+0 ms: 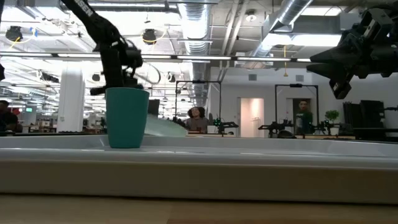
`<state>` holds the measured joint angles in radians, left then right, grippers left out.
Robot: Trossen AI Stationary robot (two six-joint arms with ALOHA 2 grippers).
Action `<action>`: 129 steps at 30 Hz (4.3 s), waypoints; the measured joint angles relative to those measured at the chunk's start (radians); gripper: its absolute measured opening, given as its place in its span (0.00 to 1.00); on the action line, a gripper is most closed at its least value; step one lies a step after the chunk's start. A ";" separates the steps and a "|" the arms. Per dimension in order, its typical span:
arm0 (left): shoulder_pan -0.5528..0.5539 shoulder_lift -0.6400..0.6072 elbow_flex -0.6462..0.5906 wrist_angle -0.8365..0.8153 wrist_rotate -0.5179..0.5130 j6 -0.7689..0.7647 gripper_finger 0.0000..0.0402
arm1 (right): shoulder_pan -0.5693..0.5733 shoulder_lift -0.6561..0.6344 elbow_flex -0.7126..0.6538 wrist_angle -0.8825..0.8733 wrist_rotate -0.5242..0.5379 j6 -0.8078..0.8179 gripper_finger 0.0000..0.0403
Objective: Pick and place plate/cup/fork/spoon on tray
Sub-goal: Put the green plate on the gray tray to the bottom of the green cup
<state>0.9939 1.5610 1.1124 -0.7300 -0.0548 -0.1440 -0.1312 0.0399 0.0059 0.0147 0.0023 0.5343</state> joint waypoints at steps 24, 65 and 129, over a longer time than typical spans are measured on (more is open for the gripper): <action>-0.329 -0.396 0.223 0.051 0.234 -0.159 0.00 | 0.000 0.000 0.000 0.000 0.001 0.020 0.32; -1.602 -0.358 0.095 -0.578 -0.315 -1.344 0.00 | 0.000 0.000 0.000 -0.006 0.003 0.030 0.32; -1.360 -0.401 -0.378 0.074 0.022 -1.104 0.00 | 0.000 -0.001 0.000 -0.004 0.002 0.042 0.32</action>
<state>-0.3656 1.1599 0.7345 -0.6561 -0.0324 -1.2476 -0.1314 0.0391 0.0059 0.0104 0.0048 0.5762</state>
